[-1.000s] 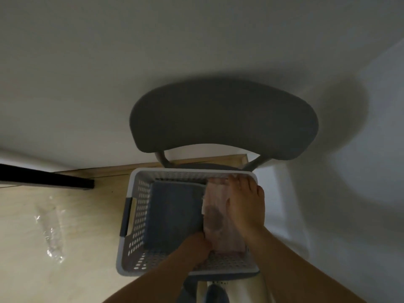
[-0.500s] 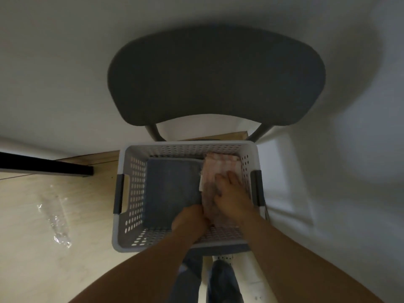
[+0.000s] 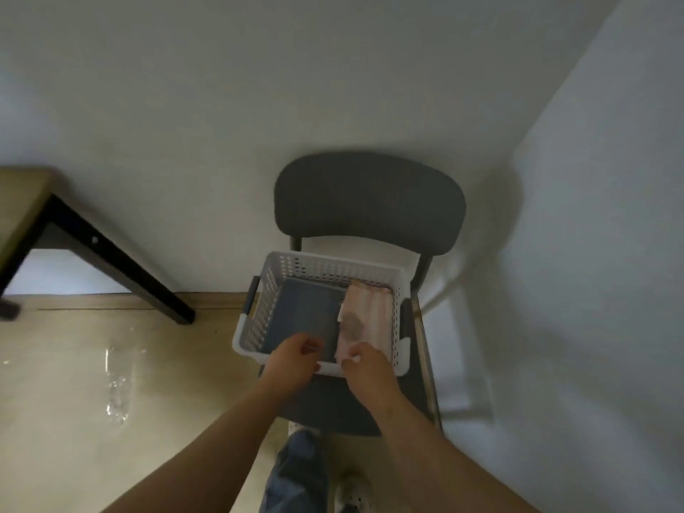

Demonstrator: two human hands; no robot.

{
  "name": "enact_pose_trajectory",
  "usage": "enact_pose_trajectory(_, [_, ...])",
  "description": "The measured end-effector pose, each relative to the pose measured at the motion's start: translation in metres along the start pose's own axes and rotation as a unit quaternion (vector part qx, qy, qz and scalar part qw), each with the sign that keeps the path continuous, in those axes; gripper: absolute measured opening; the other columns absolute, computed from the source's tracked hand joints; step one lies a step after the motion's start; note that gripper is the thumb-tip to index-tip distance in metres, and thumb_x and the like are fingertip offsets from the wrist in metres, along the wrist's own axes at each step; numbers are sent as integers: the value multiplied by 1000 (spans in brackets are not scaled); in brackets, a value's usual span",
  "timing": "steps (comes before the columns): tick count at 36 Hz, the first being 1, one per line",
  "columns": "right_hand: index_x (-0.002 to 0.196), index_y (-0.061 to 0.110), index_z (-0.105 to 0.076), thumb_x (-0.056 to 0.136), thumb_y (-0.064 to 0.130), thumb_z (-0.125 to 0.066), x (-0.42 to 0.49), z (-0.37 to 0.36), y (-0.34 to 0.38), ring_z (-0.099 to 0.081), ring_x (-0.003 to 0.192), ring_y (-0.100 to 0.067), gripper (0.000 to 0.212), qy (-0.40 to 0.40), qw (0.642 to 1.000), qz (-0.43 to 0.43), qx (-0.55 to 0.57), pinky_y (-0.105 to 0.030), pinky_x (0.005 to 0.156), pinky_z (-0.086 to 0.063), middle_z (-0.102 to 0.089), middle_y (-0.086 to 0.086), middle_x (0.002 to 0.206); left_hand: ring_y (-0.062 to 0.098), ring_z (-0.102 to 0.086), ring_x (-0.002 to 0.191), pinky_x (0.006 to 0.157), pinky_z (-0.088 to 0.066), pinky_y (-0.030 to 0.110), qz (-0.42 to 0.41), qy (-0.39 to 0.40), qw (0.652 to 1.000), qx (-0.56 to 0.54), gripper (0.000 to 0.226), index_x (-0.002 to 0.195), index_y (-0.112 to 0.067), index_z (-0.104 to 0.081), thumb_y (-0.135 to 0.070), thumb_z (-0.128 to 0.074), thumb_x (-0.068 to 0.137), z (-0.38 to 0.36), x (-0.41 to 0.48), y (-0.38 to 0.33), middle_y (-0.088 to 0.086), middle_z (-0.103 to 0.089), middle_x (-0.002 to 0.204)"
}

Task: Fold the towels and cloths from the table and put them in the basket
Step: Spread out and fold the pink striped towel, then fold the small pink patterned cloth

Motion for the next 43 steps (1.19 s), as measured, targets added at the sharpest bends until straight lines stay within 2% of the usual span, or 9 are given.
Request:
enact_pose_trajectory(5, [108,10,-59,95,20,-42,-63,-20,7,-56,102,-23,23,28,999,28,-14,-29,84,-43,-61,-7,109,13,-54,73,63,-42,22,9,-12,997,-74,16,105,-14,-59,-9,-51,92,21,-76,23,1,-59,78])
enact_pose_trajectory(9, [64,20,-39,93,17,-46,-108,-35,10,-40,60,-9,30,27,999,42,15,-23,55,-32,-43,3,66,10,-54,69,59,-42,19,7,-32,991,-129,14,102,-14,-56,-8,-50,91,36,-123,46,1,-58,77])
enact_pose_trajectory(16, [69,20,-45,93,17,-46,-171,-78,20,-43,62,-9,24,-19,996,73,48,-20,50,-30,-45,3,69,11,-52,68,55,-39,18,1,-38,983,-179,11,88,-17,-55,-10,-49,93,57,-189,109,2,-57,77])
enact_pose_trajectory(18, [89,12,-59,94,17,-46,-196,-103,24,-50,77,-14,14,-28,995,70,68,-25,61,-36,-55,-3,86,10,-51,65,52,-38,16,-6,-28,980,-195,15,83,-16,-55,-7,-48,93,65,-209,134,2,-55,74])
enact_pose_trajectory(22, [112,5,-62,95,17,-46,-252,-159,33,-50,92,-13,26,-51,992,83,83,-22,71,-35,-62,-9,111,10,-56,67,57,-42,19,-13,-12,979,-205,12,91,-16,-57,-6,-50,93,86,-256,195,1,-59,80])
enact_pose_trajectory(28, [83,17,-61,90,13,-51,-342,-249,20,-42,57,-9,13,-33,982,49,181,-19,48,-31,-49,3,64,6,-56,48,39,-32,15,-5,-23,977,-211,16,88,-14,-59,0,-50,89,114,-320,292,1,-59,68])
enact_pose_trajectory(32, [71,22,-55,89,12,-52,-385,-292,11,-42,59,-10,21,-37,978,38,202,-19,49,-30,-48,3,64,-4,-54,40,37,-33,11,-17,-13,983,-184,19,82,-19,-57,-2,-51,88,123,-355,331,-1,-60,71])
enact_pose_trajectory(37, [84,18,-57,90,14,-51,-428,-348,9,-47,66,-11,9,-18,976,40,212,-20,52,-33,-51,4,72,7,-59,59,48,-35,19,-22,-46,981,-185,21,79,-22,-57,-5,-50,89,140,-396,377,-2,-61,77])
enact_pose_trajectory(43, [75,24,-53,90,14,-51,-484,-397,-9,-50,75,-17,18,-22,975,56,215,-21,53,-33,-51,4,73,11,-59,64,54,-36,23,-35,-67,978,-193,16,84,-19,-59,-5,-52,88,143,-448,436,-1,-62,79])
Point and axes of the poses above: each hand's wrist, its own x-axis towards the middle knuckle, its own z-axis out of the back of the hand, y = z × x, the point moved 8 cm from there along x, towards the middle knuckle
